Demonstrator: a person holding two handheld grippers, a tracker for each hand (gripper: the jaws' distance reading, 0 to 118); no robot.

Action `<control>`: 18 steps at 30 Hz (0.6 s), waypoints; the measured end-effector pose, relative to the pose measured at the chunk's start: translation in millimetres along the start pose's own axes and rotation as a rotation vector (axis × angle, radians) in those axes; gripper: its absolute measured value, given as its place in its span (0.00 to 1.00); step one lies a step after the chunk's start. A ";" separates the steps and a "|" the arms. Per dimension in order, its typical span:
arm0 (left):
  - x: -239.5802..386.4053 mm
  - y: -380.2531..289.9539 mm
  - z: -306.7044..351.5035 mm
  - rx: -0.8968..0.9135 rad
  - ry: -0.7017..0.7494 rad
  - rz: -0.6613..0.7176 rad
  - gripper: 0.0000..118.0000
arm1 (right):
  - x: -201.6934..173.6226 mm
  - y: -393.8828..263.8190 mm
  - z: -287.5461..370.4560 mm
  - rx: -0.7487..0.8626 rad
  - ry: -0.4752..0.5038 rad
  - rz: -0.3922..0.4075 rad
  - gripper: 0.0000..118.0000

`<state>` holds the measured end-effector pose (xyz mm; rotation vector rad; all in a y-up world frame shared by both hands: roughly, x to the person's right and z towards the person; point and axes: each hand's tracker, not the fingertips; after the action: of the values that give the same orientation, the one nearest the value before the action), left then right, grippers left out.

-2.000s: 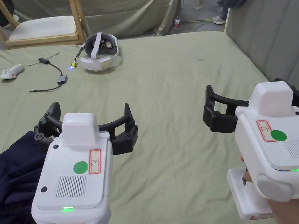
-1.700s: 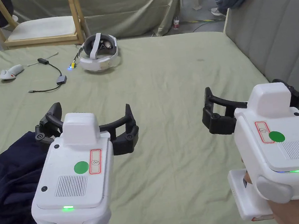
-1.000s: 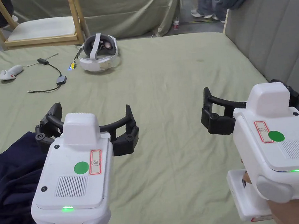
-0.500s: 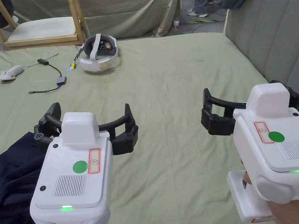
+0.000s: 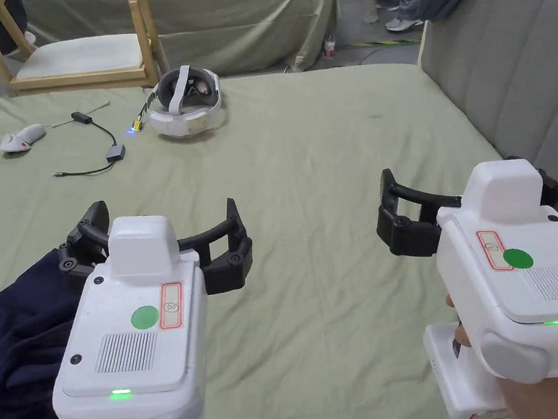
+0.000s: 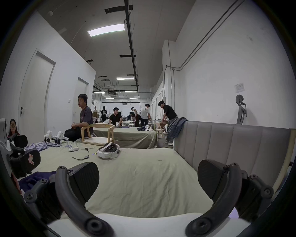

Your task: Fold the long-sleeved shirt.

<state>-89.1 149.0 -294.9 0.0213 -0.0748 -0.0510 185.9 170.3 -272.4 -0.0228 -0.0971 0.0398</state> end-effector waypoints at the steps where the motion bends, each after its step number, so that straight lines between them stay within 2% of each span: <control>1: 0.5 -0.1 0.2 0.006 -0.001 0.002 0.94 | -0.7 -0.1 0.2 0.002 -0.005 0.007 1.00; 4: 0.8 2.2 2.5 -0.018 -0.005 0.008 0.93 | -1.8 1.2 0.9 -0.010 -0.017 0.016 1.00; 5: 0.7 2.3 3.2 -0.012 -0.007 0.006 0.91 | -1.5 2.7 1.0 -0.029 -0.014 -0.004 0.94; 6: 1.4 2.4 4.5 -0.012 -0.002 0.002 0.81 | -0.4 3.3 0.8 -0.039 -0.004 -0.006 0.80; 7: 2.9 2.0 3.5 -0.007 0.040 -0.023 0.58 | 0.5 1.2 -1.8 -0.044 -0.005 -0.007 0.47; 8: 5.0 1.6 -0.3 -0.039 0.087 -0.048 0.14 | -0.9 -2.1 -5.4 -0.062 -0.046 0.008 0.00; 9: 4.2 1.3 -2.3 -0.054 0.120 -0.067 0.07 | -3.7 -4.1 -5.4 -0.063 -0.051 0.027 0.06; 10: 1.5 0.9 -1.2 -0.045 0.081 -0.039 0.07 | -4.0 -7.3 -5.0 -0.066 -0.036 0.017 0.12; 12: -7.8 -0.4 1.4 -0.049 0.052 0.013 0.07 | -4.2 -12.0 -6.8 -0.081 -0.011 0.007 0.12; 16: -22.0 -1.9 5.8 -0.048 0.089 -0.009 0.06 | -18.2 -10.2 -9.1 -0.079 0.012 -0.011 0.12; 18: -36.2 -0.7 11.2 -0.047 0.122 -0.016 0.03 | -35.8 -9.6 -11.5 -0.080 0.062 -0.024 0.07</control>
<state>-126.0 150.0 -286.5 -0.0222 0.0485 -0.0676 151.9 159.0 -287.1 -0.1026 -0.0373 0.0109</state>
